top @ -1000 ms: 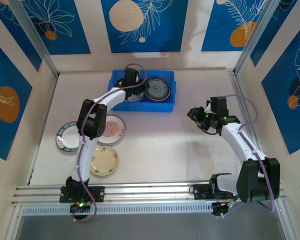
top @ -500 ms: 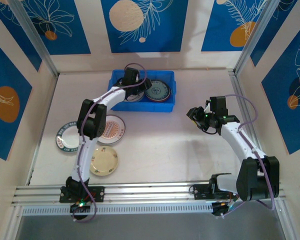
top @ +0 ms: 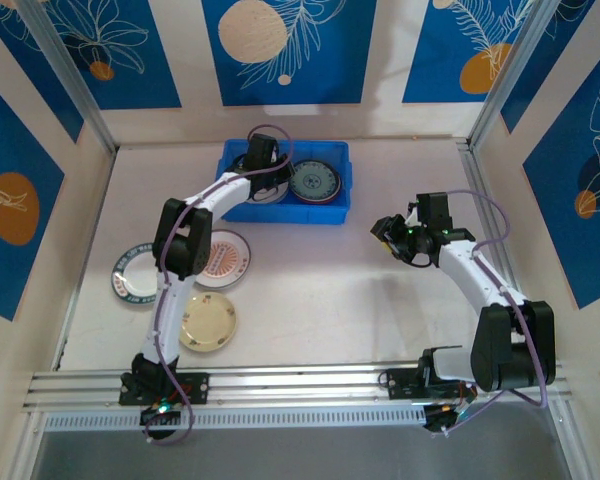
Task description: Place the plates into the plastic bin on the countertop
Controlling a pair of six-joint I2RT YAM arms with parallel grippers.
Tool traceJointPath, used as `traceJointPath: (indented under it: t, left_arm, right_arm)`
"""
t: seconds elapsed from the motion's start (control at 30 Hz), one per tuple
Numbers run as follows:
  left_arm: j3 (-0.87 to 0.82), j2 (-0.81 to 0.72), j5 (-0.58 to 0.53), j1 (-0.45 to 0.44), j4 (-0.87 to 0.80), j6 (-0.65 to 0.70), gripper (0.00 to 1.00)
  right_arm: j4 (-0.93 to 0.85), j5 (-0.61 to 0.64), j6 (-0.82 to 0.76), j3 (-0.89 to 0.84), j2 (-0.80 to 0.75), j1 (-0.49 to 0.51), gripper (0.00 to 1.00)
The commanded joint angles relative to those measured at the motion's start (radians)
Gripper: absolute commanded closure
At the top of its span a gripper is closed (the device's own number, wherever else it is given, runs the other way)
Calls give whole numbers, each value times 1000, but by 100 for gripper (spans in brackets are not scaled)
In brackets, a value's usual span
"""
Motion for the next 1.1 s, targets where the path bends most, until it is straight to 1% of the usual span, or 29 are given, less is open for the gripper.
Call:
traceJointPath:
  t: [0.0, 0.2, 0.43, 0.6, 0.73, 0.8, 0.9, 1.07]
  left_arm:
    - [26, 3, 19, 5, 12, -10, 94]
    - [39, 35, 48, 2, 22, -26, 96]
    - [39, 49, 56, -1, 30, -38, 97]
    - [40, 42, 57, -1, 33, -41, 97]
    - [40, 7, 59, -1, 28, -31, 95]
    - [32, -30, 61, -1, 29, -18, 90]
    - [-18, -120, 62, -1, 52, 3, 79]
    - [-206, -338, 65, -4, 118, 36, 57]
  right_arm:
    - [-7, -28, -8, 28, 11, 3, 56]
    - [-6, -37, -14, 33, 26, 5, 56]
    - [-14, -48, -22, 42, 28, 14, 57]
    - [-9, -51, -22, 46, 12, 23, 58]
    - [-5, -63, -23, 57, 9, 40, 58]
    - [12, -72, -24, 58, 5, 57, 58]
    - [51, -87, -33, 60, 9, 104, 58]
    - [124, -91, -39, 75, 57, 217, 57]
